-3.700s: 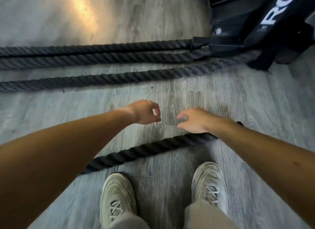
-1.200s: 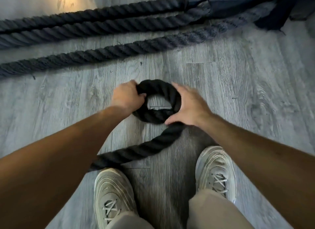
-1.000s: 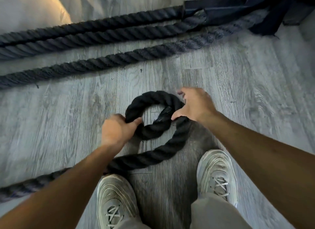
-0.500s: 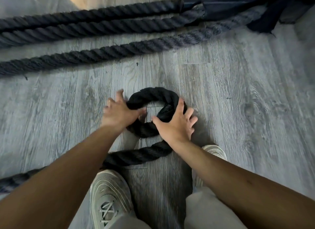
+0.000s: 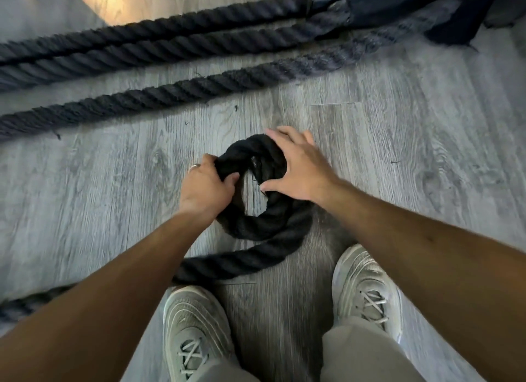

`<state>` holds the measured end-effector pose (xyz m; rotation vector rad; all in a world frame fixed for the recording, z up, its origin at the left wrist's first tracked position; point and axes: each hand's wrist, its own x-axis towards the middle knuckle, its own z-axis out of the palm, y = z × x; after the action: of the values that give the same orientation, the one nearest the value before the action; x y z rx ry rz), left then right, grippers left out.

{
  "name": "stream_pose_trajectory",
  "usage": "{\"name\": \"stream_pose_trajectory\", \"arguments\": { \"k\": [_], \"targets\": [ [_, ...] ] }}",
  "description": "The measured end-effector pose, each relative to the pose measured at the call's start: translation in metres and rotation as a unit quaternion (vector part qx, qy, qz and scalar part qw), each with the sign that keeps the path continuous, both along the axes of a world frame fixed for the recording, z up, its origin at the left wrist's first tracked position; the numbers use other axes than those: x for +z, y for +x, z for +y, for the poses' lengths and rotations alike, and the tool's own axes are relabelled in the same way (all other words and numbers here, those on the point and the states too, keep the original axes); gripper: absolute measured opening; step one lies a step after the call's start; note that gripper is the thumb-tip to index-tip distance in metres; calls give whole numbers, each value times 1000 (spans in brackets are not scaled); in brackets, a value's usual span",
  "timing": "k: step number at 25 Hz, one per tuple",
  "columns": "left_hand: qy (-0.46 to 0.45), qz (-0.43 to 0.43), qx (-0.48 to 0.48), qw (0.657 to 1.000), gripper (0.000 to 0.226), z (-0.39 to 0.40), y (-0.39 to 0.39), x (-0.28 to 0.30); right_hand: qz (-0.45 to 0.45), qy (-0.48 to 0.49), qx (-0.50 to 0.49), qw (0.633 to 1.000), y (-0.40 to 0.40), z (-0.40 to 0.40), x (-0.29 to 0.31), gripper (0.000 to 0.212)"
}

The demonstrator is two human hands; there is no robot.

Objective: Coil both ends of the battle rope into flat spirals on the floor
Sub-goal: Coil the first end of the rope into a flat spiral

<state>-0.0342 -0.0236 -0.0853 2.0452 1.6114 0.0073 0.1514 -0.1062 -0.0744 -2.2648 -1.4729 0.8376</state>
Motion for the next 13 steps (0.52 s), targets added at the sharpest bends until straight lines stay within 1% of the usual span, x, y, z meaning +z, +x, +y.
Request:
{"name": "stream_pose_trajectory", "arguments": {
  "k": [2, 3, 4, 5, 7, 8, 9, 10, 11, 12, 13],
  "targets": [
    [-29, -25, 58, 998, 52, -16, -6, -3, -44, -23, -123, 991, -33, -19, -7, 116],
    [-24, -31, 64, 997, 50, -26, -6, -4, -79, -37, -158, 983, -52, -34, -11, 116],
    [-8, -29, 51, 998, 49, -35, -4, -5, -106, -44, -175, 978, -67, -49, -15, 119],
    [7, -20, 32, 999, 48, -42, -2, -7, -114, -48, -190, 974, -74, -62, -18, 124],
    [2, 6, 8, 1000, 50, -43, 4, -9, -92, -50, -233, 967, -70, -76, -23, 127],
    [-10, 30, -1, 1000, 54, -39, 9, -8, -82, -44, -237, 967, -65, -79, -24, 125],
    [-9, 67, -25, 997, 64, -34, 14, -7, -76, -40, -229, 970, -62, -79, -25, 122],
    [10, 108, -75, 991, 80, -29, 19, -5, -73, -34, -215, 973, -60, -77, -26, 120],
    [36, 129, -152, 979, 99, -22, 26, -2, -71, -29, -198, 977, -59, -74, -26, 119],
    [55, 130, -249, 958, 115, -14, 31, 1, -64, -23, -179, 981, -59, -69, -26, 120],
    [61, 127, -344, 928, 121, -4, 36, 2, -52, -18, -162, 985, -56, -63, -25, 121]
  ]
}}
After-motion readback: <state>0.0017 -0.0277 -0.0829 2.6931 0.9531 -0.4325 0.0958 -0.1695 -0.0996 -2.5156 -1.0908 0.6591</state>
